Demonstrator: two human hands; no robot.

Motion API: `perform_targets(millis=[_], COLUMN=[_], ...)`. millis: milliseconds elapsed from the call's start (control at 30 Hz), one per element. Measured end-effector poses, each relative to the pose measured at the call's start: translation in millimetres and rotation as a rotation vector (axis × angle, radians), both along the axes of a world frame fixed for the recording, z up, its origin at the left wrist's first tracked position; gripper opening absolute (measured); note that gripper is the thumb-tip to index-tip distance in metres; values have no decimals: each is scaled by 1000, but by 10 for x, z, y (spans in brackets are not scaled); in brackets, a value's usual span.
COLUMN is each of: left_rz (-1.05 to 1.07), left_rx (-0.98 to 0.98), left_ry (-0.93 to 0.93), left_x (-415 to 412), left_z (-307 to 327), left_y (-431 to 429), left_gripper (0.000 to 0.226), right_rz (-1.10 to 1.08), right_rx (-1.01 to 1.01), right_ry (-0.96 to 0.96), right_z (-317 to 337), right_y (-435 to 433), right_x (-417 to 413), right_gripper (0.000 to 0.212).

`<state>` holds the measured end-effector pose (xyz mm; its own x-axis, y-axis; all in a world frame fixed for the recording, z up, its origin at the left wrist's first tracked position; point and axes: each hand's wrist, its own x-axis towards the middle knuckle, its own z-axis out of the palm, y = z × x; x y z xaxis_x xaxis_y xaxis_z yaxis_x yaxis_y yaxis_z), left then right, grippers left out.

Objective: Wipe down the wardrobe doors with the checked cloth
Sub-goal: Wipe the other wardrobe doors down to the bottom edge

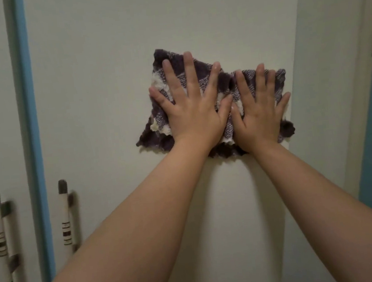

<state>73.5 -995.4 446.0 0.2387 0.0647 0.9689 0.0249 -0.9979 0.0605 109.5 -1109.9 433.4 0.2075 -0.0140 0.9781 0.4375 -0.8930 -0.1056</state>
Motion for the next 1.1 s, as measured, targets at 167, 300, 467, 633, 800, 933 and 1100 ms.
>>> perform_targets(millis=[167,300,467,633,800,933,1100], left_rz=[-3,3,53,59,8,-5,23], left_rx=[14,42,112,175,202,205,194], left_ry=[-45,-46,-46,-23,49,88,141], left_x=[89,110,136,156,143,98,8], left_z=[71,-98,-462,-999,-1633,-2068,-2473], left_y=[-208,-302,-448,-550,-576,-497,-329], left_gripper=[61,61,61,62,62,62,65], right_rz=[18,21,47,97,89,47,-15], right_rx=[9,34,67,113,94,26,-65], right_ry=[-50,-48,-22,18,37,77,108], right_z=[49,-141,-570,-1170,-1834,-2274,-2579], right_y=[-180,-274,-409,-493,-521,-517,-425], right_x=[85,133,162,139,132,107,22], right_gripper=[58,58,55,55,64,69,75])
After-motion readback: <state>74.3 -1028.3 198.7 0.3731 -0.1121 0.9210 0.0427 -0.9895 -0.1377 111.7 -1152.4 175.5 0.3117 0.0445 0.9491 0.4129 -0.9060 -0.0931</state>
